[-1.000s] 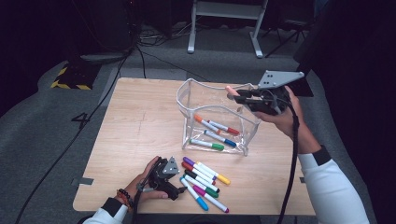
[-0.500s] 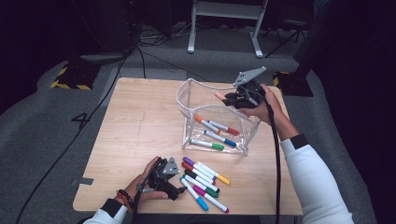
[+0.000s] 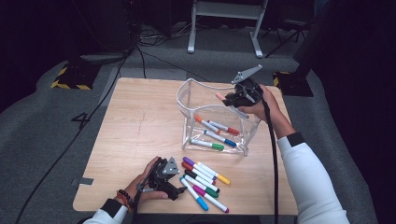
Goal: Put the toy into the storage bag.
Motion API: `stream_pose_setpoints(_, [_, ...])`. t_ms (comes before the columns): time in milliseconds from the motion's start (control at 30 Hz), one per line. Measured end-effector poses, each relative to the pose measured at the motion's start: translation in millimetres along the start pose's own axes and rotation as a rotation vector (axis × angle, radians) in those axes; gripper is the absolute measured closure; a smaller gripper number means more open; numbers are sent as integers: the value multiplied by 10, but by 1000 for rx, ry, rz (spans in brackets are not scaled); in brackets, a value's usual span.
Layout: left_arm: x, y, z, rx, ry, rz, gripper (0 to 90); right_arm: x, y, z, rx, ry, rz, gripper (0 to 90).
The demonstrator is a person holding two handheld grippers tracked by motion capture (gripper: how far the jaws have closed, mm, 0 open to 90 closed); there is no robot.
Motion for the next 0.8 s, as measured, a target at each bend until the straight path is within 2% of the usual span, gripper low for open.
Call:
stream_pose_setpoints(133, [0,0,0,0,-1,0,20,53,-96,18,-49,-5,13,746])
stream_pose_setpoints(233, [-1,0,0,1,-2,-1,21,90,-146,49,-113,-27,-10,746])
stream_pose_setpoints(333, [2,2,2,0,2,-3,21,64,-231,99,-211,-32,-60,745])
stream_pose_setpoints(533, [3,3,3,-1,3,-3,21,-111,-309,110,-312,7,-193,742])
stream_pose_setpoints(667, [3,3,2,0,2,-2,21,-191,-314,128,-334,32,-230,733])
stream_pose_setpoints(800, [3,3,2,0,2,-2,21,-223,-316,140,-334,51,-209,689])
Point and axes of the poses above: each handheld gripper's, and its own axes: y roughly backward along the jaws, z roughly out of its underside, x roughly to its right, the point moved 4 cm from there along -y, roughly forward along the jaws, and after that the axes turned 15 degrees about -z, right-handed, at the moved point
